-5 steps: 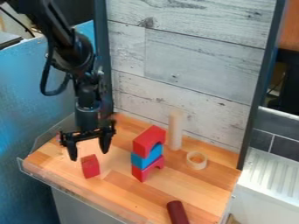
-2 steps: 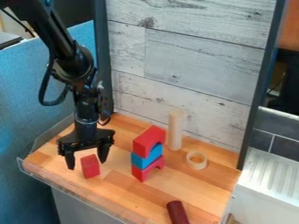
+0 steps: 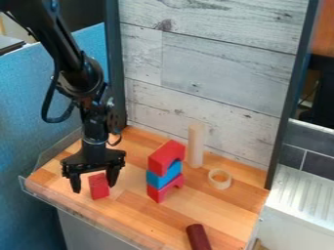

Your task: Put the red cube on top of the red arch

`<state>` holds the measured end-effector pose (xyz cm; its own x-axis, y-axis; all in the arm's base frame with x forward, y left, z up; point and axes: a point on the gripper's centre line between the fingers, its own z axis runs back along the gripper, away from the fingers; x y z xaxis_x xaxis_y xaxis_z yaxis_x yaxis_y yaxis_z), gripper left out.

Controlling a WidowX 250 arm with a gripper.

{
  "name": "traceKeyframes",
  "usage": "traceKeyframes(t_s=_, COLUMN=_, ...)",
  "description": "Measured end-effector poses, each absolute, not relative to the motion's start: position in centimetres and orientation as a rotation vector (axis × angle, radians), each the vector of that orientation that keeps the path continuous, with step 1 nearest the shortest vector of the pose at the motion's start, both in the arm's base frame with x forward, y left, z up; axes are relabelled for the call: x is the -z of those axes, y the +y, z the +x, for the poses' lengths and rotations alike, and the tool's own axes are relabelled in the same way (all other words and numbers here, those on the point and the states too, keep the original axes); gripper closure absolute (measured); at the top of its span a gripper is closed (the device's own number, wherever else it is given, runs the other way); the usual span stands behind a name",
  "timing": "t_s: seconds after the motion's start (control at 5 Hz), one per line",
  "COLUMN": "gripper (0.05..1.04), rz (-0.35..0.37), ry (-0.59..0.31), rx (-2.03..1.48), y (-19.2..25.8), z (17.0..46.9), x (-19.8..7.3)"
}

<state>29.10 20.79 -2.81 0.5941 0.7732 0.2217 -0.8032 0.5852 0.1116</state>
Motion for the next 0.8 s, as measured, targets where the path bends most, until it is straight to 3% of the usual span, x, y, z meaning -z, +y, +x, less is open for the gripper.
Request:
traceKeyframes(t_s=0.2, gripper=0.429, rz=0.201, ry=-0.161, rx=-0.864, y=20.5, z=28.8, x=3.4)
traceKeyframes(t_s=0.4, gripper=0.516, rz=0.168, ry=-0.219, rx=-0.776, y=19.8, z=29.2, x=1.6)
traceKeyframes(t_s=0.6, gripper=0.516, rz=0.109, ry=-0.295, rx=-0.666, y=18.8, z=30.0, x=-1.7)
traceKeyframes(t_s=0.8, gripper=0.516, rz=0.096, ry=-0.286, rx=-0.615, y=19.0, z=30.3, x=-5.1)
